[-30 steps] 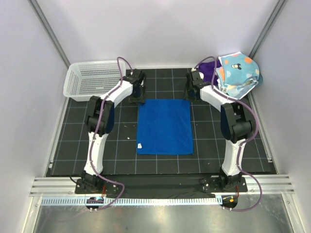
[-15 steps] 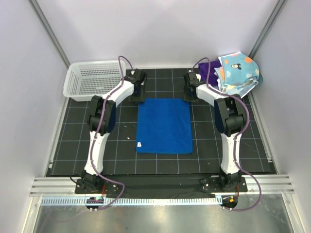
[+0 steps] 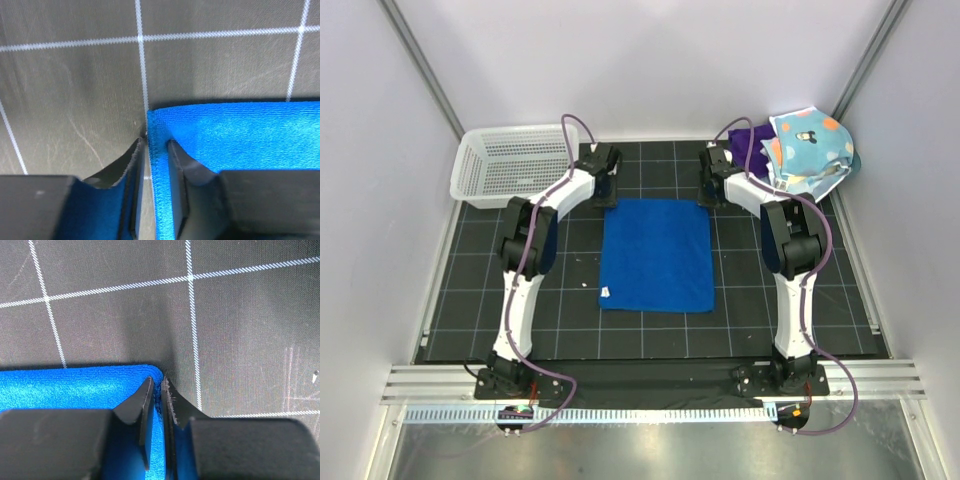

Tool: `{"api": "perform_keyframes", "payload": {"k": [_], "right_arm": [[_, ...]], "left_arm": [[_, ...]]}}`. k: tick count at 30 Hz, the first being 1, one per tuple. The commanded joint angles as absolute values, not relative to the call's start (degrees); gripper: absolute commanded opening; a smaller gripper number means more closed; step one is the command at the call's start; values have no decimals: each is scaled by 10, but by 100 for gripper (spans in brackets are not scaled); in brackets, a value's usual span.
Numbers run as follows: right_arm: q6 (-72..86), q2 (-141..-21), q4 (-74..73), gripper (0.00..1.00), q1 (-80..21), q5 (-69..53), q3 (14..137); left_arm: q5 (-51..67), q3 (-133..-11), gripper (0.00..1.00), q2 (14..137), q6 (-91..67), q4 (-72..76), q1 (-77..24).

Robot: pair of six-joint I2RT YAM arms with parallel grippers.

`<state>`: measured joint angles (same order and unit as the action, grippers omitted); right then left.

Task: Fold and stack the towels
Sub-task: Fold the towel

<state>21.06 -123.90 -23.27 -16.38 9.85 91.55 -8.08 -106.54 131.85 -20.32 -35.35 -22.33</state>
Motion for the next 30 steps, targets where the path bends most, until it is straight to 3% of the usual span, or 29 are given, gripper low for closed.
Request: {"api": "perform_keyframes", "payload": {"k": [1,9,14,30], "right_arm": [[200,-1260,-227,15,-159,103,925],[194,-1267,-229,7,-157,108,931],[188,-1259,-231,1,-156,115,935],[184,-1163,-222,1,-156,92,932]], "left_arm": [[-81,-1031,27,1332,-199,-311,-217],[-82,-1017,0,1337,-210,-273,-217],[-90,-996,0,1322,-214,-240,-217],[-109,-942,0,1206,-210,-168,-217]]}}
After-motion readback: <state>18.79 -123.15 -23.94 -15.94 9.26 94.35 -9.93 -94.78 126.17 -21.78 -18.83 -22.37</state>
